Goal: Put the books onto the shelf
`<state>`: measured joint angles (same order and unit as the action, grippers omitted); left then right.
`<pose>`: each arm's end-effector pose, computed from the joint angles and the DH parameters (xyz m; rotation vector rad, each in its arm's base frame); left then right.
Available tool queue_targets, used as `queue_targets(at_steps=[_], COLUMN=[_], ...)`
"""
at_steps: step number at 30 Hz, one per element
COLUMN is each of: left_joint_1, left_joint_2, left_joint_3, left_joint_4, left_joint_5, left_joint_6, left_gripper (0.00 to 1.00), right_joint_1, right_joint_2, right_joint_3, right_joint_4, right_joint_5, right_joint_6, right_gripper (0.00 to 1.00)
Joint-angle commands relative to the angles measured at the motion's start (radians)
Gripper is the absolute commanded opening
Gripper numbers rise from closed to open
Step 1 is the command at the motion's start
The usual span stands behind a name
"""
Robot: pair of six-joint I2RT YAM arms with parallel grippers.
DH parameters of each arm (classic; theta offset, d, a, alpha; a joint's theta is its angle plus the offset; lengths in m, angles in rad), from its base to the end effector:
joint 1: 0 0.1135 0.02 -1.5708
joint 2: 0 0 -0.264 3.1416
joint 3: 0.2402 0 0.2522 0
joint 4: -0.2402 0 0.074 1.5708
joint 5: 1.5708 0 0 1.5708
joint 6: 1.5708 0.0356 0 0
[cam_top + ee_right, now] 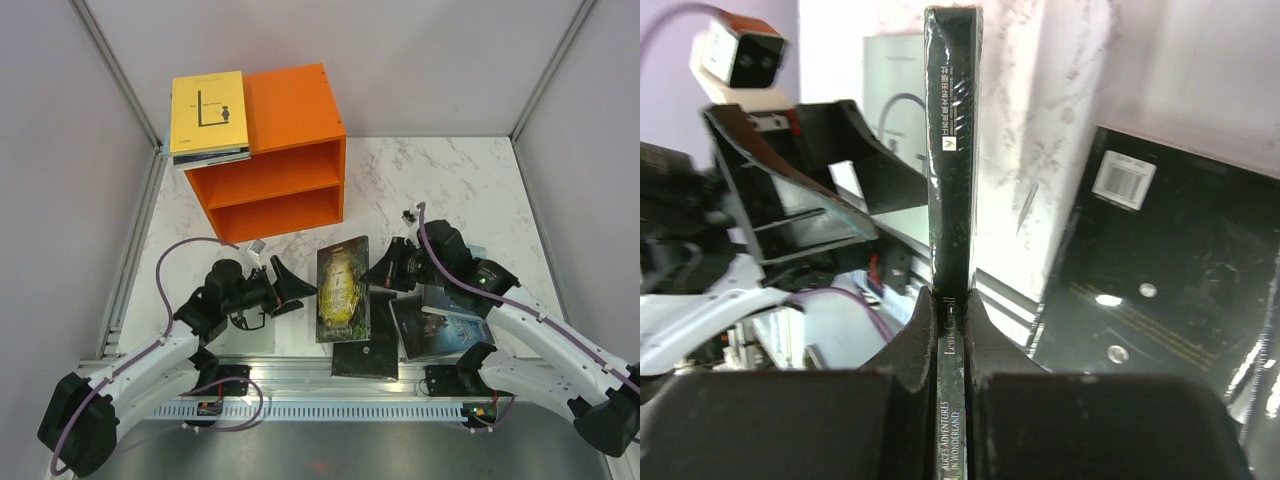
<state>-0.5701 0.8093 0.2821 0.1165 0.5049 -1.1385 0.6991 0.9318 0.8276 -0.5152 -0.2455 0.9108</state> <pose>0.1390 -0.1096 0.1912 -0.2688 2.2916 -1.5096 0.1481 0.1358 0.2966 0.1027 2.4217 1.1051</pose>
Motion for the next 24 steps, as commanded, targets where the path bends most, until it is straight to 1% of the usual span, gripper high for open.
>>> queue_targets(at_steps=[1, 4, 5, 9, 10, 13, 14, 15, 16, 17, 19, 20, 22, 23, 24], left_joint_1=[-0.002, 0.001, 0.001, 0.004, 0.006, 0.009, 0.012, 0.012, 0.015, 0.016, 0.026, 0.029, 0.035, 0.036, 0.038], left_joint_2=[-0.074, -0.111, -0.119, -0.137, -0.142, -0.166, -0.177, -0.188, -0.200, -0.226, -0.246, -0.255, -0.275, -0.280, -0.285], left_joint_3=[-0.032, -0.052, -0.066, -0.104, -0.110, -0.141, -0.158, -0.164, -0.169, -0.176, -0.196, -0.198, -0.189, -0.182, -0.172], left_joint_4=[0.135, 0.156, 0.169, 0.251, 0.274, 0.337, 0.354, 0.365, 0.373, 0.405, 0.440, 0.446, 0.436, 0.430, 0.431], left_joint_5=[-0.072, -0.077, -0.078, -0.074, -0.071, -0.060, -0.060, -0.062, -0.063, -0.068, -0.074, -0.077, -0.077, -0.077, -0.075], left_joint_6=[-0.058, -0.073, -0.093, -0.147, -0.153, -0.196, -0.220, -0.231, -0.242, -0.268, -0.296, -0.312, -0.319, -0.323, -0.326], left_gripper=[0.99, 0.99, 1.00, 1.00, 0.99, 0.95, 0.90, 0.88, 0.84, 0.76, 0.65, 0.48, 0.29, 0.18, 0.13], right_joint_1=[-0.019, -0.033, -0.038, -0.046, -0.047, -0.055, -0.061, -0.064, -0.066, -0.069, -0.069, -0.072, -0.075, -0.076, -0.076], right_joint_2=[-0.047, -0.056, -0.060, -0.088, -0.094, -0.088, -0.084, -0.077, -0.076, -0.068, -0.062, -0.057, -0.057, -0.051, -0.048], right_joint_3=[0.096, 0.082, 0.070, -0.008, -0.031, -0.048, -0.050, -0.050, -0.053, -0.058, -0.068, -0.074, -0.093, -0.097, -0.104], right_joint_4=[0.105, 0.194, 0.220, 0.426, 0.451, 0.501, 0.507, 0.550, 0.561, 0.572, 0.593, 0.599, 0.616, 0.621, 0.627], right_joint_5=[-0.078, -0.149, -0.164, -0.218, -0.221, -0.242, -0.248, -0.253, -0.259, -0.265, -0.268, -0.271, -0.273, -0.271, -0.275], right_joint_6=[0.080, 0.120, 0.157, 0.262, 0.275, 0.293, 0.299, 0.307, 0.313, 0.316, 0.323, 0.323, 0.326, 0.327, 0.326], right_gripper=[0.00, 0.00, 0.00, 0.00, 0.00, 0.00, 0.00, 0.00, 0.00, 0.00, 0.00, 0.00, 0.00, 0.00, 0.00])
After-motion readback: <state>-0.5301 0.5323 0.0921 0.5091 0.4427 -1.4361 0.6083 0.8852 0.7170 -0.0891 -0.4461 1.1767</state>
